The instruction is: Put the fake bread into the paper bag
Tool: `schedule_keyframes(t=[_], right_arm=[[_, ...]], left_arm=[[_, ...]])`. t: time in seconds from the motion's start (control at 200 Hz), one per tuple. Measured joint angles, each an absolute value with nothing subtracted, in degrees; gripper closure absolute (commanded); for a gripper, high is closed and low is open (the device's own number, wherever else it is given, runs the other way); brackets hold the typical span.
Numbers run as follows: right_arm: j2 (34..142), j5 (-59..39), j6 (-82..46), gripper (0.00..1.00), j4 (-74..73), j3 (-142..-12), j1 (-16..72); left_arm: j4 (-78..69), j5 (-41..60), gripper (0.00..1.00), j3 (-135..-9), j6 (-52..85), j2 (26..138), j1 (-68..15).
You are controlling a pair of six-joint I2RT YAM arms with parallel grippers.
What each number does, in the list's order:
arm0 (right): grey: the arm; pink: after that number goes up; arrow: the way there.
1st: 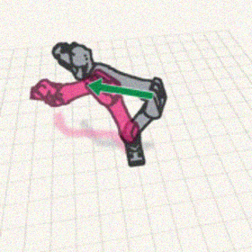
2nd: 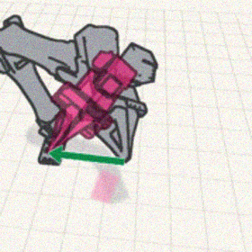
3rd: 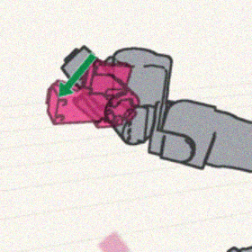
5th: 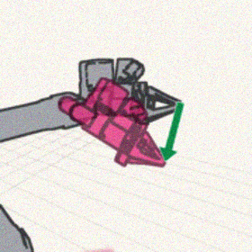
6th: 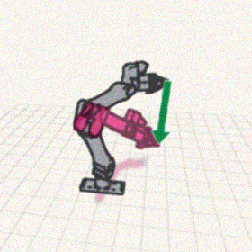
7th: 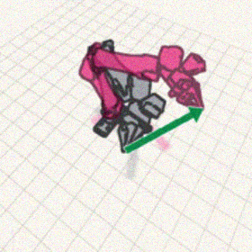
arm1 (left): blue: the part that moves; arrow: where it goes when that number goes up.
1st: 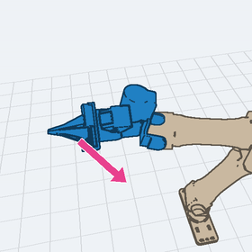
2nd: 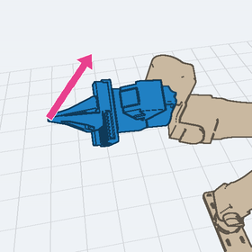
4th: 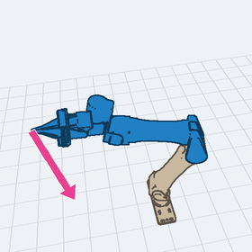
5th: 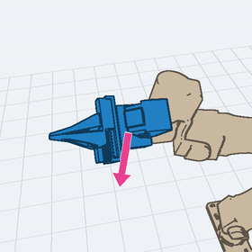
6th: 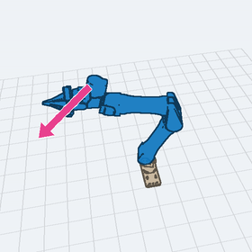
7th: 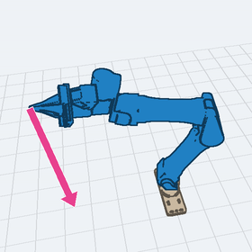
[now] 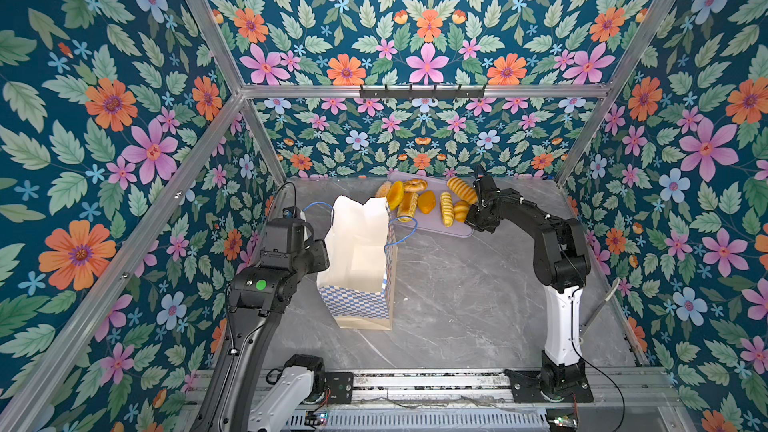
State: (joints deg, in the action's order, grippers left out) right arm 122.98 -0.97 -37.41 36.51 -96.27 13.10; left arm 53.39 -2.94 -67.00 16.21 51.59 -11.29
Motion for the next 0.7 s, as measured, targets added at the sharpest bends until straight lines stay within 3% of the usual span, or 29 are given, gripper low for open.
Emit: schedule_keyframes(t=[0.43, 0.5, 0.7], right_arm=[[108.68, 2.5, -36.47, 1.0, 34.09, -77.52, 12.34], [106.65, 2.79, -36.12, 1.0, 34.0, -74.89, 11.97], [102.06, 3.03, -35.88, 1.0, 33.1, -68.2, 11.68]], left_arm=[[53.17, -4.36, 0.42, -67.24, 14.02, 54.46, -11.31], [52.77, -4.27, 0.48, -66.74, 13.63, 54.7, -11.31], [52.01, -3.46, 0.8, -65.87, 13.54, 54.85, -11.31]])
